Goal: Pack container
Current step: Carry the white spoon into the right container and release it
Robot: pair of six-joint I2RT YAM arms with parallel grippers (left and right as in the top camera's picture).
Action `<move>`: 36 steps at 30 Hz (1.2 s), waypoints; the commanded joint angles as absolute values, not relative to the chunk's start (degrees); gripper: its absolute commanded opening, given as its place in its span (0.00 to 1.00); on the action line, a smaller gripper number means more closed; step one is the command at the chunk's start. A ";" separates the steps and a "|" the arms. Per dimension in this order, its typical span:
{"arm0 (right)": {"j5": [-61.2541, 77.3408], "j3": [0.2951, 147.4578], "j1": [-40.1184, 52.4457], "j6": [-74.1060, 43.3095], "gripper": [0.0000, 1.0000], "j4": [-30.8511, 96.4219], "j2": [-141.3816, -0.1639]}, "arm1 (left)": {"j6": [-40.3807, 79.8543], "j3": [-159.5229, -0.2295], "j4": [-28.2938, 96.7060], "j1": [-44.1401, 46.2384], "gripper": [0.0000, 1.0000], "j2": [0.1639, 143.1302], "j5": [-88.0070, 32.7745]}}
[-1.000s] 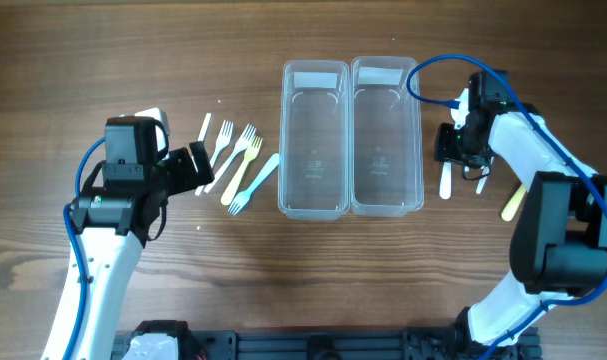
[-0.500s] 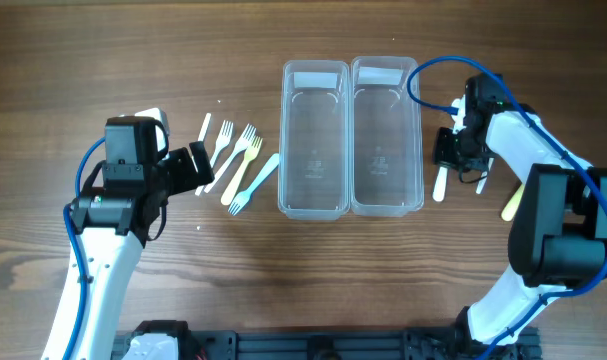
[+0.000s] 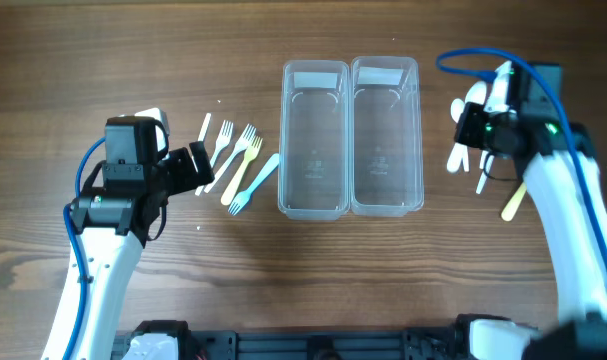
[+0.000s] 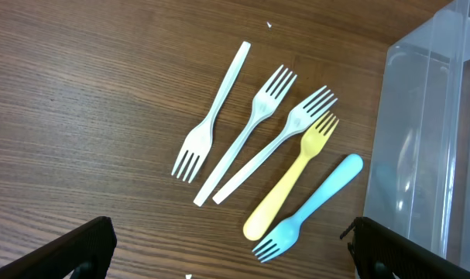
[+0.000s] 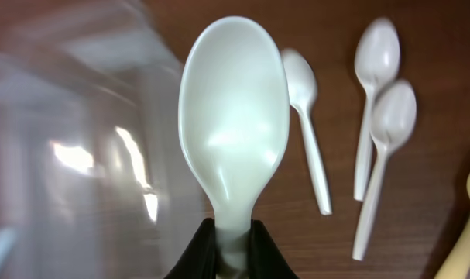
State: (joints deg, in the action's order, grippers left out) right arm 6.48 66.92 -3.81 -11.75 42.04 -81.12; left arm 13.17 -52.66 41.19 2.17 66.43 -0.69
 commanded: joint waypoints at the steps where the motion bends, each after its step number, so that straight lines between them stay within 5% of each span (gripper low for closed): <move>1: 12.95 67.26 -0.14 -12.99 0.04 41.34 -76.12 | 12.23 -53.74 41.23 1.85 1.00 66.54 -0.12; 14: 12.97 62.65 13.50 -17.98 0.05 27.83 -97.36 | 12.23 -53.74 41.21 1.85 1.00 66.54 -0.12; 23: 10.44 63.90 15.31 -13.67 0.41 28.40 -95.85 | 12.23 -53.74 41.21 1.85 1.00 66.54 -0.12; 29: 0.54 66.06 6.83 -14.04 0.48 31.14 -84.90 | 12.23 -53.74 41.21 1.85 1.00 66.54 -0.12; 36: -1.78 65.32 -14.41 -19.77 0.49 37.43 -81.97 | 12.23 -53.74 41.21 1.85 1.00 66.54 -0.12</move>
State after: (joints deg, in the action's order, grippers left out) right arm 0.73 65.82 -8.08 -16.36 34.76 -79.64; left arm 13.17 -52.66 41.19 2.17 66.43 -0.69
